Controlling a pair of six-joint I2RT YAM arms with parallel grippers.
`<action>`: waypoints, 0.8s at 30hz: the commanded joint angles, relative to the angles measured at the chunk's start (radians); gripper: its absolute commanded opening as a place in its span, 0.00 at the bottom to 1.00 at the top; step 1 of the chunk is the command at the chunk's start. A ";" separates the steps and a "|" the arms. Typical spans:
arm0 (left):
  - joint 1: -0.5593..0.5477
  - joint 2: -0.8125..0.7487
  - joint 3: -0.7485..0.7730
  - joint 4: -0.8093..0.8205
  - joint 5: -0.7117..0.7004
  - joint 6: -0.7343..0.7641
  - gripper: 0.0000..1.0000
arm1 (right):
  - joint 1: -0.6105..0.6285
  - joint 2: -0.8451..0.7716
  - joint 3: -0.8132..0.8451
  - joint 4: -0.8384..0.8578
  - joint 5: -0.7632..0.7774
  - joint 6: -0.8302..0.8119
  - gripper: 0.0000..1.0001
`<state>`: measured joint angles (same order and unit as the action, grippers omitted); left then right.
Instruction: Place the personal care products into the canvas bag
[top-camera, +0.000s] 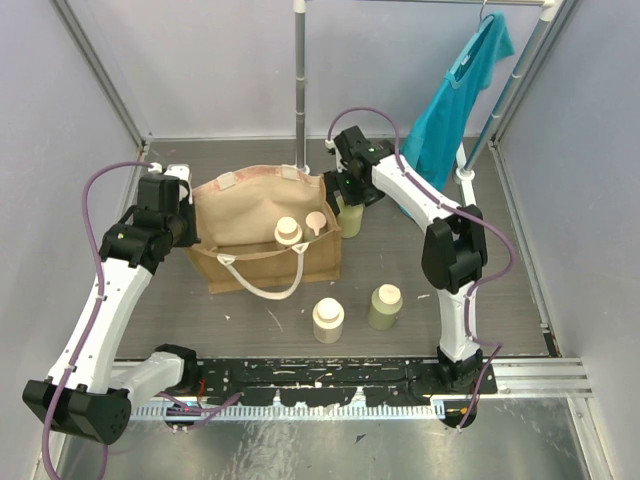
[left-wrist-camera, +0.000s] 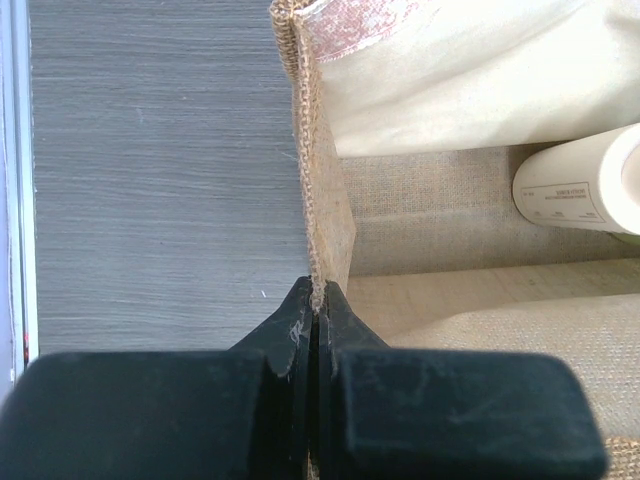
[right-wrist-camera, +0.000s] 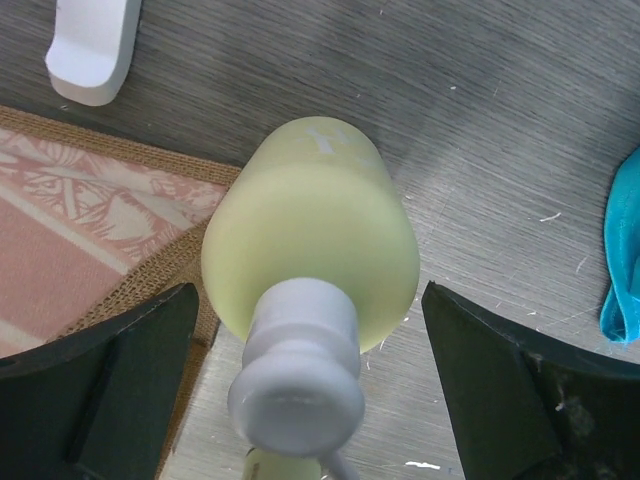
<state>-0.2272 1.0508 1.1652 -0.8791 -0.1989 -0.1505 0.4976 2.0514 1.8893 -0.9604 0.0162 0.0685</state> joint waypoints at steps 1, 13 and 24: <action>0.002 -0.018 0.014 0.005 -0.025 0.007 0.06 | 0.019 0.005 0.006 0.025 0.023 -0.026 1.00; 0.002 -0.014 0.017 0.006 -0.022 0.005 0.06 | 0.042 0.009 -0.034 0.073 0.059 -0.067 1.00; 0.002 -0.009 0.022 0.006 -0.023 0.006 0.06 | 0.050 -0.003 -0.054 0.084 0.057 -0.094 0.69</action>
<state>-0.2272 1.0508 1.1652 -0.8806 -0.2005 -0.1501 0.5278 2.0659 1.8492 -0.8928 0.0853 -0.0029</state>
